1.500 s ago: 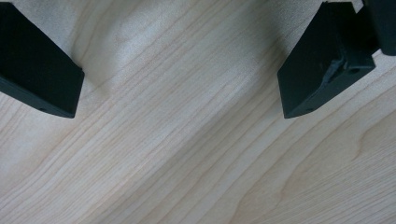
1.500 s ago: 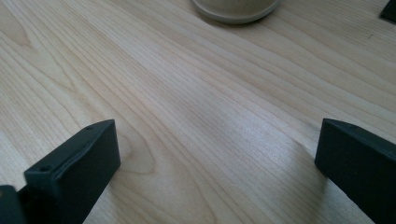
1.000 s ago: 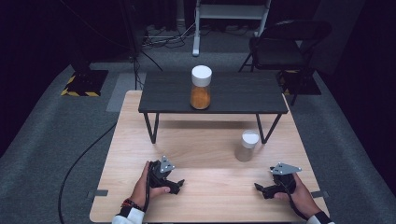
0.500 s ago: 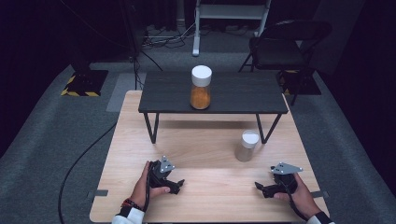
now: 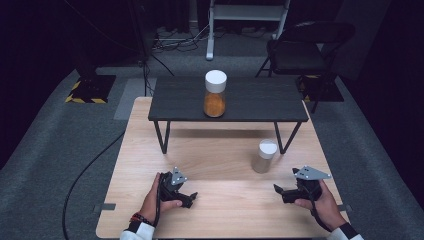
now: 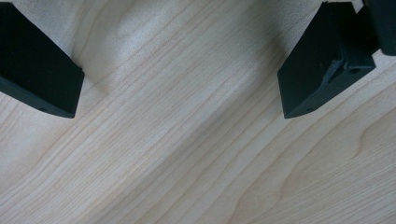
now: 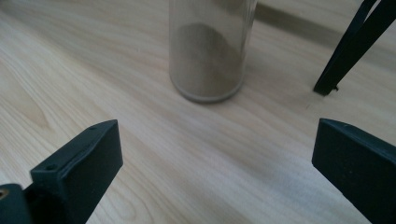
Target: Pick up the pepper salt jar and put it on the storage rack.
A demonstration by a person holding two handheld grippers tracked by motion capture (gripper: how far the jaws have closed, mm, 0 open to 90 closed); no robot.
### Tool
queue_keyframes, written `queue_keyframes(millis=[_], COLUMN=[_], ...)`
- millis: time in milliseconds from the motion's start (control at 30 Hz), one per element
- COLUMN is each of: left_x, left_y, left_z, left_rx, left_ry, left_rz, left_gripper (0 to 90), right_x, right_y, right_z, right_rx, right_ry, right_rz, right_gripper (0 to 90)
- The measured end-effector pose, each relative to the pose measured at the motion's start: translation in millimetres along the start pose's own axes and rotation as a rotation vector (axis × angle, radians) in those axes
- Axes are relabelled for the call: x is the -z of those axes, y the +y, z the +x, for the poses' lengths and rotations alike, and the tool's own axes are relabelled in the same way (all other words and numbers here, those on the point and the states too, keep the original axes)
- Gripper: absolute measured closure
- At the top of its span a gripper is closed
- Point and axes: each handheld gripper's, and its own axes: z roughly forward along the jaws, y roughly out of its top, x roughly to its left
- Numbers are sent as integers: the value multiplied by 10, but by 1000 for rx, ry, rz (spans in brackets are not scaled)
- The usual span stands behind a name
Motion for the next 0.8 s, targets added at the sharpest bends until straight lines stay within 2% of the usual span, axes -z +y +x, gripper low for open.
queue_keyframes(millis=[433,800], left_x=[0,0], left_y=[0,0], left_z=[0,0], left_rx=[0,0], left_ry=[0,0], left_rz=[0,0], left_gripper=[3,3], right_x=[-9,-105], right_y=[244,384], right_z=[46,62], right_rx=[27,29], right_ry=[2,-2], right_rz=[-33,-45], right_gripper=[12,12])
